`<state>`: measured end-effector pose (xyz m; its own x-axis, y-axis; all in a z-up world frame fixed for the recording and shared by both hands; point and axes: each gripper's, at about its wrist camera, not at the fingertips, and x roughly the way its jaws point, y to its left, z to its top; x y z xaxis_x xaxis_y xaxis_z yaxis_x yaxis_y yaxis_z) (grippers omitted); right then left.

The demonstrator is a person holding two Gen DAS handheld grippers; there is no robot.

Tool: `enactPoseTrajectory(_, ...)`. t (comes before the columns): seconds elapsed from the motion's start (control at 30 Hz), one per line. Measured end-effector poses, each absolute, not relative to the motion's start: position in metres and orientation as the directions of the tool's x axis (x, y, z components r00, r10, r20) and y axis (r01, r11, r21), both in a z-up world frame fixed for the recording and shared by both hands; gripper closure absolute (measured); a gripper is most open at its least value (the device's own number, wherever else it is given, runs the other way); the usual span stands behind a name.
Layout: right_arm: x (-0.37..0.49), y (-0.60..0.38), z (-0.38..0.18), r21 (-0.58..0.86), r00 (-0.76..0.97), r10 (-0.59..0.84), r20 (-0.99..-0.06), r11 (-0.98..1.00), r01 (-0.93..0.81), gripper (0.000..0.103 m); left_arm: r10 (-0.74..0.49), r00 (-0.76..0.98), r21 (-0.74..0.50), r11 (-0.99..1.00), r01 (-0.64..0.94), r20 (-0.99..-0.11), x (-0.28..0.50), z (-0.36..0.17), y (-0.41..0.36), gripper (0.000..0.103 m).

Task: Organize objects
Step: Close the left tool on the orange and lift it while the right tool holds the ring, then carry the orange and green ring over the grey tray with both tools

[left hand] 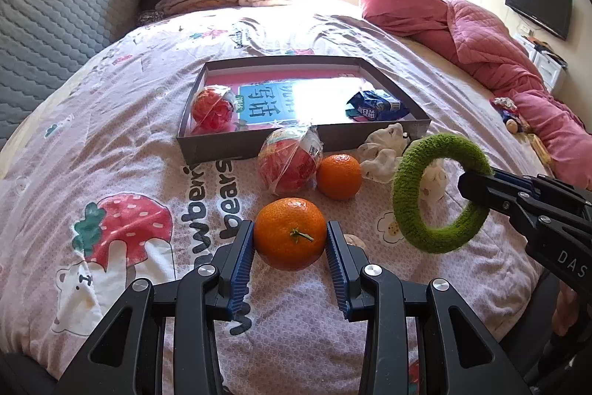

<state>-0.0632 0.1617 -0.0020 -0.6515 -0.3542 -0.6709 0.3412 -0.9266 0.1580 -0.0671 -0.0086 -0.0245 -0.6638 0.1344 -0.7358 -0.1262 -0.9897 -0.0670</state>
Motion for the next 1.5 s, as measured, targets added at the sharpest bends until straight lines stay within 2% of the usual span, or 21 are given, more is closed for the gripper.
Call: enactPoseTrajectory(1.5,-0.101,0.149,0.039,0.128,-0.715,-0.359,-0.600,-0.925,0.357,0.089,0.160,-0.720,-0.066,-0.985,-0.157,-0.676,-0.116,0.024,-0.009,0.064)
